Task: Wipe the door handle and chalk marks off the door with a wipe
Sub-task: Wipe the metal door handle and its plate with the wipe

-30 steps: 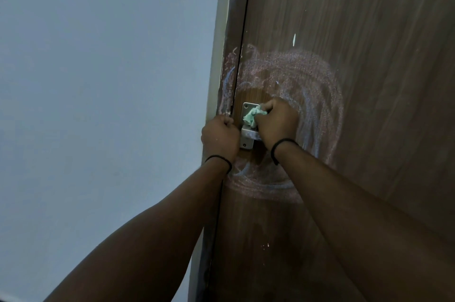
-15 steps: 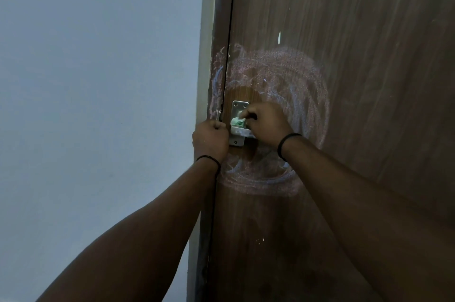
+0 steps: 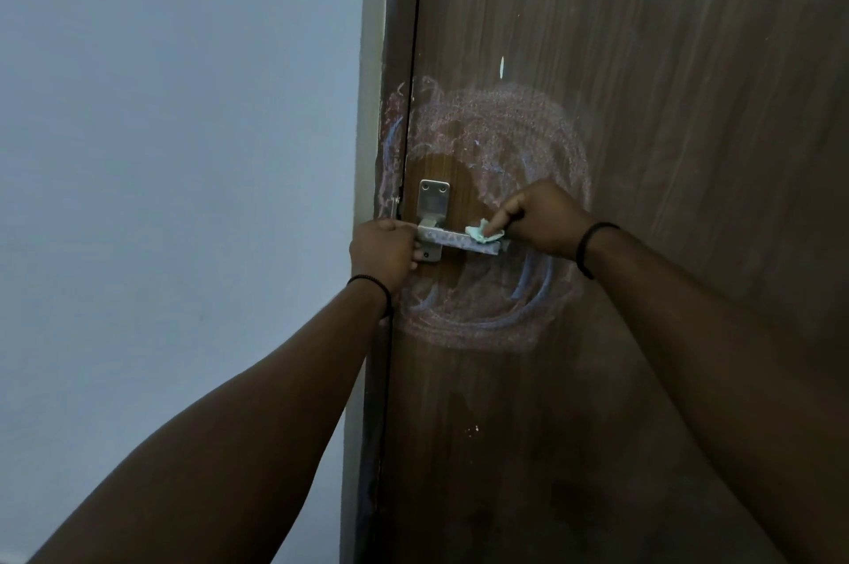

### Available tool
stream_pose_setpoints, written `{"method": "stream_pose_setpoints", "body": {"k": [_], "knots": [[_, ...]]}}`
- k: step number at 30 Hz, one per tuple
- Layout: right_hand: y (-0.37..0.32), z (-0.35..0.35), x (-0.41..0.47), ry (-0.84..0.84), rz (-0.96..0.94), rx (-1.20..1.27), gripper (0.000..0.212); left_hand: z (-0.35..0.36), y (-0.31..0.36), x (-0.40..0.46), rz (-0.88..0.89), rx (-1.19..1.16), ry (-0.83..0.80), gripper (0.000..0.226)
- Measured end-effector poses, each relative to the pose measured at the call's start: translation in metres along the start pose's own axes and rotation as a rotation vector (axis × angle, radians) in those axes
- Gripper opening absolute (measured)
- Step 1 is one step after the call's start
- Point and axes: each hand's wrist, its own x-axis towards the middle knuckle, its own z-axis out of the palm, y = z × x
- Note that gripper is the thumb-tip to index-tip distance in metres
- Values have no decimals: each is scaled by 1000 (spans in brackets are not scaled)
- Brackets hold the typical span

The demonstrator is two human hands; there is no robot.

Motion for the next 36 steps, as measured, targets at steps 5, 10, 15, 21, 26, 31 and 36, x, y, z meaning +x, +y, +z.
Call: {"method": "stream_pose_setpoints", "body": {"k": [5,10,15,21,26,31,36], "knots": [[-26,32,18,51,-68,-32,24,2,4,-4,-34,-49,7,21],[-43,55,33,95,-179,-125,17,-3,11,-9,-117,-112,-11,38],[-6,36,8,190,16,-190,24,-6,17,-11,-139,-132,-105,37],[-16,78,-32,674,-30,-6,17,-8,-2,-10,-56,-87,-103,21],[-17,102,-26,777,-34,19,13,-8,-9,-5,123,-60,-76,21],[-28,121,-24,845,6,61,9,-2,-15,-3,76,-212,-125,46],[-61,143,10,696,-9,89,14,-1,-18,-2,40,-321,-89,66]]}}
